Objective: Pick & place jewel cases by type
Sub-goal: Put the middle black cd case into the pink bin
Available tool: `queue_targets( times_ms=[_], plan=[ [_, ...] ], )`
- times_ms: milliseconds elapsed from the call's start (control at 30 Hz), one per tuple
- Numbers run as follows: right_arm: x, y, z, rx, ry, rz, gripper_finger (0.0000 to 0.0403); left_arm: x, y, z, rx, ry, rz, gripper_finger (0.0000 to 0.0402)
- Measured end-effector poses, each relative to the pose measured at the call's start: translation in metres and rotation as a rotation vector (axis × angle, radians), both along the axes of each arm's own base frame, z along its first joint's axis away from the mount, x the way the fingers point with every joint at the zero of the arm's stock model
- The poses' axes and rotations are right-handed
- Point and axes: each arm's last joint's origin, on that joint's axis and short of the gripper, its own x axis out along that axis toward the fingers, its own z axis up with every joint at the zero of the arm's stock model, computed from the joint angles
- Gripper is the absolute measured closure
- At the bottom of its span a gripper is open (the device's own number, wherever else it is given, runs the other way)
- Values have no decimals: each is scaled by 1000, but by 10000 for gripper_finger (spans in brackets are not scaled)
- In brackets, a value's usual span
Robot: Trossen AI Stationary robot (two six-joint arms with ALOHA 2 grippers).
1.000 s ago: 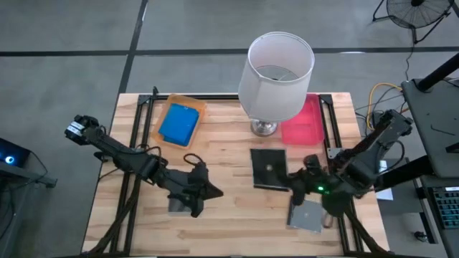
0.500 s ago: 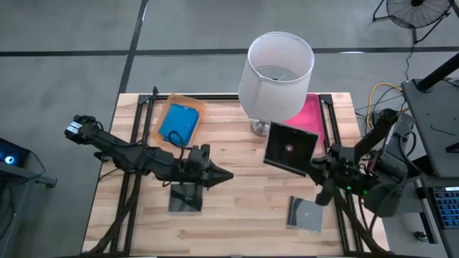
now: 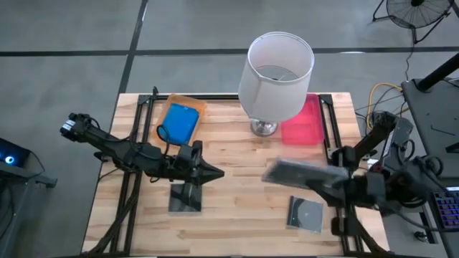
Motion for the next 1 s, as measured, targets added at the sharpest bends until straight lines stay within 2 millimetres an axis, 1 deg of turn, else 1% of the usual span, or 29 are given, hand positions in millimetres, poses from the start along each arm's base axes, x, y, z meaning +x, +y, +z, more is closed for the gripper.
queue_targets(
  times_ms=[133,300,533,600,667,800,1000],
  plan=[
    [-2,6,7,-115,-126,152,386,-2,1,1,8,3,1,402],
    [-6,12,11,-178,-266,378,386,-3,2,2,16,1,2,402],
    [-13,21,16,-343,-543,796,386,-2,3,0,40,11,12,402],
    [-15,22,16,-375,-591,864,386,-2,4,0,48,14,13,402],
    [-15,24,15,-389,-597,862,386,-2,4,-1,53,18,15,402],
    [-11,23,13,-371,-538,773,386,-1,5,-1,55,24,20,402],
    [-6,9,20,-214,-436,455,386,-1,6,-1,55,24,23,402]
  ],
)
